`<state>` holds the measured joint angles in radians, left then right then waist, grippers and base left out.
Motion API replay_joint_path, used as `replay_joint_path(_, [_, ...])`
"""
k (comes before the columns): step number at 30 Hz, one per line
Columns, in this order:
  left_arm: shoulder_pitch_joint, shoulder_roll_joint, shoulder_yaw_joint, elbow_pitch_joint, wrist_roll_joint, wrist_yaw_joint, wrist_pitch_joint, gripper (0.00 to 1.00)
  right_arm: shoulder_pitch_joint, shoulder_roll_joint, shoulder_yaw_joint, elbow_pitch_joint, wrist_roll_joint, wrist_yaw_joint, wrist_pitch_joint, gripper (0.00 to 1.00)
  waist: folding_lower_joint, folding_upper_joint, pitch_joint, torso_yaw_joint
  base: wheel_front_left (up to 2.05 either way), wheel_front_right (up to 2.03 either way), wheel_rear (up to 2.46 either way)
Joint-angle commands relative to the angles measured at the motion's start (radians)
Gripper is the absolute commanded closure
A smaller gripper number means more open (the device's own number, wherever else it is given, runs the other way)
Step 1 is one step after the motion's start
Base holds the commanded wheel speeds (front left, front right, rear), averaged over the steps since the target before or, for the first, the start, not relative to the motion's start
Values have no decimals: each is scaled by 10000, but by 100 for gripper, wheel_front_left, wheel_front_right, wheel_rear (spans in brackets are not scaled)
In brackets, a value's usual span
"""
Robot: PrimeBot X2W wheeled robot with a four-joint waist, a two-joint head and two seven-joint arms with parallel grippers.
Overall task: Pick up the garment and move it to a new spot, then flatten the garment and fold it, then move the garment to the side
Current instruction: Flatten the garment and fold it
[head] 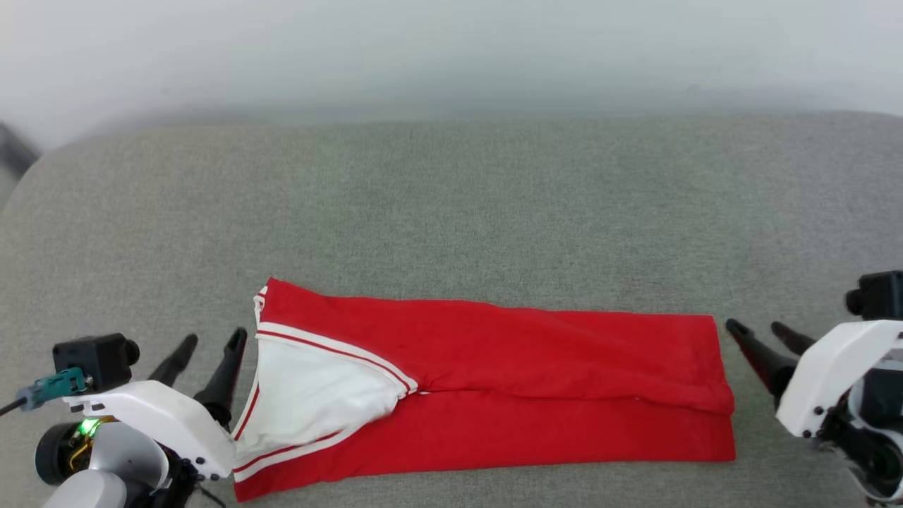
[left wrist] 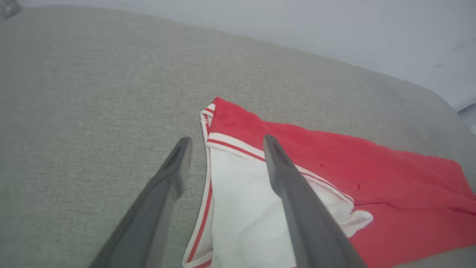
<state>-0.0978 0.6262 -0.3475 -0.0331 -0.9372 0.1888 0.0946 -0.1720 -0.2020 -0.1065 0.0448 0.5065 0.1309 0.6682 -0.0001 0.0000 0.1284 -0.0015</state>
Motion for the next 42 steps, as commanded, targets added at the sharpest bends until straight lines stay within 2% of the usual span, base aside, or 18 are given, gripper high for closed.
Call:
replay_joint_path(1, [-23,-63,60,-175,163,104,-277,0,109,-122,-74,-167,-82,-4,70,0,1,0,-190,-64,0,0,0])
replay_joint_path(7, [30,-476,75,-677,1234,750,-1694,0,-91,-366,-486,-525,-359,-4,1194,0,1,0,-594,13,0,0,0])
replay_joint_path(11, [-52,-741,-70,-830,1967,1023,-2620,0,-53,-440,-785,-587,-662,-4,2201,0,1,0,-596,281,0,0,0])
replay_joint_path(15, [-94,-1057,-299,-883,2486,945,-3209,0,87,-274,-1110,-339,-915,-4,2918,0,1,0,-449,662,0,0,0])
replay_joint_path(20, [-323,-1456,-558,-831,2938,772,-3454,0,206,56,-1512,212,-1184,-4,3299,0,1,0,-133,1292,0,0,0])
replay_joint_path(24, [-519,-1669,-678,-734,3205,674,-3529,0,6,343,-1823,881,-1319,-4,3395,0,1,0,157,1672,0,0,0])
replay_joint_path(25, [-627,-1835,-704,-675,3315,591,-3546,0,-109,488,-1927,1444,-1423,-4,3447,0,1,0,280,1830,0,0,0])
replay_joint_path(31, [-719,-2029,-655,-536,3419,497,-3585,0,-22,748,-1678,2571,-1285,-4,3688,0,1,0,373,1926,0,0,0])
replay_joint_path(32, [-709,-2046,-644,-516,3444,488,-3588,0,-48,770,-1614,2671,-1206,-4,3692,63,1,0,368,1921,0,0,0])
replay_joint_path(33, [-709,-2051,-635,-496,3456,470,-3585,0,-89,777,-1555,2753,-1143,-3,3681,86,1,0,360,1911,0,0,0])
replay_joint_path(34, [-705,-2050,-628,-469,3447,459,-3587,0,-145,771,-1492,2818,-1104,-3,3662,100,1,0,346,1895,0,0,0])
replay_joint_path(42, [-473,-1868,-615,-327,3545,586,-3483,0,-630,438,-942,2825,-685,-4,3421,100,1,0,-63,1640,0,0,0])
